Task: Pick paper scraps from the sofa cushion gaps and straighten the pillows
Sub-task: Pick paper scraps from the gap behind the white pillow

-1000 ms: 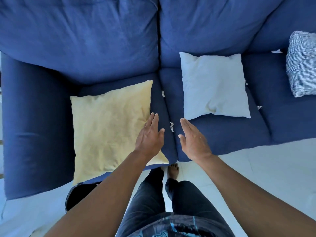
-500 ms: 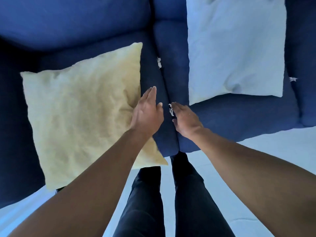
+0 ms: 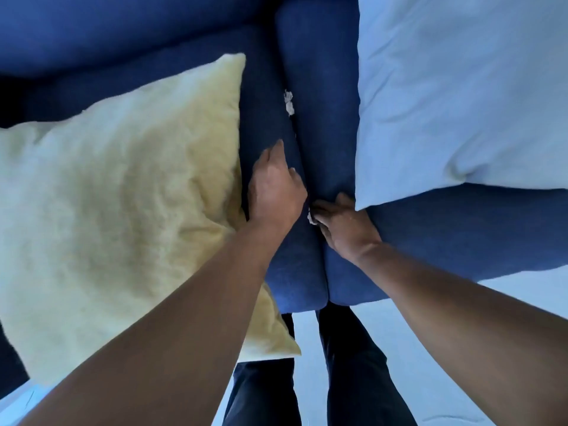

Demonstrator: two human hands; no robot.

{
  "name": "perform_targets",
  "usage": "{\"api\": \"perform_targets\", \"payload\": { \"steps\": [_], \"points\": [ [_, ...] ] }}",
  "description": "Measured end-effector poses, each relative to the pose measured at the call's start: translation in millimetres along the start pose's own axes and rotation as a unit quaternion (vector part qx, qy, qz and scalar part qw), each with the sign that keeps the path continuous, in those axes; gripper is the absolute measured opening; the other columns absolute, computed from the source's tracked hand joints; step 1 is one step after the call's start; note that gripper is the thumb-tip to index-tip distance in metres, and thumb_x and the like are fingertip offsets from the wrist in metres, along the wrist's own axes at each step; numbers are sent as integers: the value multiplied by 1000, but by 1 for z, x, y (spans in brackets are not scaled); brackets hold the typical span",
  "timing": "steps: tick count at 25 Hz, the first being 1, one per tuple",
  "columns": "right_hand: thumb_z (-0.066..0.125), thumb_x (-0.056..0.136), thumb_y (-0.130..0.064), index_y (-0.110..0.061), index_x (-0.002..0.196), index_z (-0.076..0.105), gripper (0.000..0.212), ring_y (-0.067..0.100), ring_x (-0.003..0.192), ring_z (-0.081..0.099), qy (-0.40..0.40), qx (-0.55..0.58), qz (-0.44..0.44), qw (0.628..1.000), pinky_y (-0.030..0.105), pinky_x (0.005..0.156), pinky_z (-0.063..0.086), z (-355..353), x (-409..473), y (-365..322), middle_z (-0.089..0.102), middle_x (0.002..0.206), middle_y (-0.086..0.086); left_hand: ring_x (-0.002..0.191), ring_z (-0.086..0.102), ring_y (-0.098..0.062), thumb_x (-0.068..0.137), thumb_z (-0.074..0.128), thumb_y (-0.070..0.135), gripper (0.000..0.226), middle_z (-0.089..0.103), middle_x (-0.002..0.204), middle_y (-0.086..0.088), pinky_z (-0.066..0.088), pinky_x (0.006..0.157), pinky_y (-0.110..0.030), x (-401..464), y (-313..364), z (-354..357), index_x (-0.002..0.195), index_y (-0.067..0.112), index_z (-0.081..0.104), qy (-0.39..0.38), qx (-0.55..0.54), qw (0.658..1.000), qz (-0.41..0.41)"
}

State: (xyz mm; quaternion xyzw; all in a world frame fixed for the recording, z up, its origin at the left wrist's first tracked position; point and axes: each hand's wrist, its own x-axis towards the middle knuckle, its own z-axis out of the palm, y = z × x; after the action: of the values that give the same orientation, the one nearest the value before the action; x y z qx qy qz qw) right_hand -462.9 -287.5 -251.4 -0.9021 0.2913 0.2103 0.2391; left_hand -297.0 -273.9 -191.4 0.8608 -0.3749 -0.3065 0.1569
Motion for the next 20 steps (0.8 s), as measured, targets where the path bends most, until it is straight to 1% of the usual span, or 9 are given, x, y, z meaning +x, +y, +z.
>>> {"api": "perform_targets", "payload": {
  "steps": [2, 4, 7, 10, 12, 14, 16, 18, 20],
  "points": [
    [47, 101, -19, -23, 112, 68, 25, 22, 91, 49, 52, 68, -28, 996, 39, 80, 48, 6, -3, 9, 66, 121, -17, 121, 54, -30, 93, 59, 11, 56, 54, 134, -15, 43, 105, -40, 20, -2, 8, 146, 5, 43, 7, 11, 1000, -6],
    [59, 95, -12, -21, 101, 73, 17, 19, 80, 47, 124, 115, -41, 985, 34, 74, 49, 15, -3, 16, 71, 109, -18, 114, 57, -31, 92, 63, 14, 58, 54, 131, -15, 45, 102, -43, 47, -4, 17, 146, 6, 44, 8, 11, 1000, 12],
    [62, 93, -10, -20, 99, 73, 16, 17, 76, 45, 175, 151, -61, 971, 30, 73, 48, 32, 2, 23, 71, 107, -17, 110, 59, -32, 87, 70, 14, 67, 51, 131, -13, 47, 99, -42, 93, -9, 32, 148, 11, 42, 14, 6, 999, 35],
    [60, 94, -9, -18, 104, 72, 18, 18, 77, 47, 199, 155, -73, 965, 32, 76, 49, 43, 4, 27, 70, 112, -14, 108, 59, -30, 88, 70, 17, 71, 46, 133, -10, 51, 95, -39, 127, -16, 40, 151, 19, 38, -8, 73, 996, 52],
    [58, 96, -11, -19, 108, 71, 20, 18, 78, 47, 207, 150, -79, 964, 31, 79, 49, 49, 5, 30, 69, 115, -14, 104, 60, -30, 90, 68, 20, 61, 46, 130, -8, 52, 92, -38, 141, -20, 47, 147, 23, 45, -19, 98, 994, 49],
    [55, 97, -13, -21, 112, 69, 22, 17, 79, 47, 213, 151, -87, 961, 25, 82, 46, 54, 6, 31, 67, 118, -16, 97, 62, -29, 91, 62, 23, 37, 50, 114, -2, 51, 79, -31, 149, -20, 53, 128, 19, 60, 1, 74, 997, 20],
    [54, 98, -14, -22, 114, 68, 23, 17, 79, 46, 217, 157, -95, 959, 22, 82, 43, 59, 8, 33, 67, 119, -16, 92, 62, -25, 93, 57, 24, 22, 52, 99, 2, 41, 67, -24, 154, -19, 57, 110, 12, 63, 25, 58, 998, -19],
    [55, 96, -12, -20, 113, 70, 24, 15, 79, 45, 221, 164, -97, 956, 21, 81, 42, 61, 9, 34, 69, 117, -16, 93, 62, -25, 94, 56, 20, 20, 57, 100, 0, 45, 69, -25, 151, -15, 55, 107, 11, 68, 27, 75, 997, -16],
    [58, 93, -9, -19, 107, 72, 22, 13, 76, 43, 222, 174, -83, 956, 22, 77, 44, 58, 9, 32, 71, 109, -16, 95, 63, -29, 92, 56, 11, 20, 61, 108, -7, 52, 78, -32, 140, -11, 48, 102, 10, 73, 21, 81, 996, 11]
  ]
}}
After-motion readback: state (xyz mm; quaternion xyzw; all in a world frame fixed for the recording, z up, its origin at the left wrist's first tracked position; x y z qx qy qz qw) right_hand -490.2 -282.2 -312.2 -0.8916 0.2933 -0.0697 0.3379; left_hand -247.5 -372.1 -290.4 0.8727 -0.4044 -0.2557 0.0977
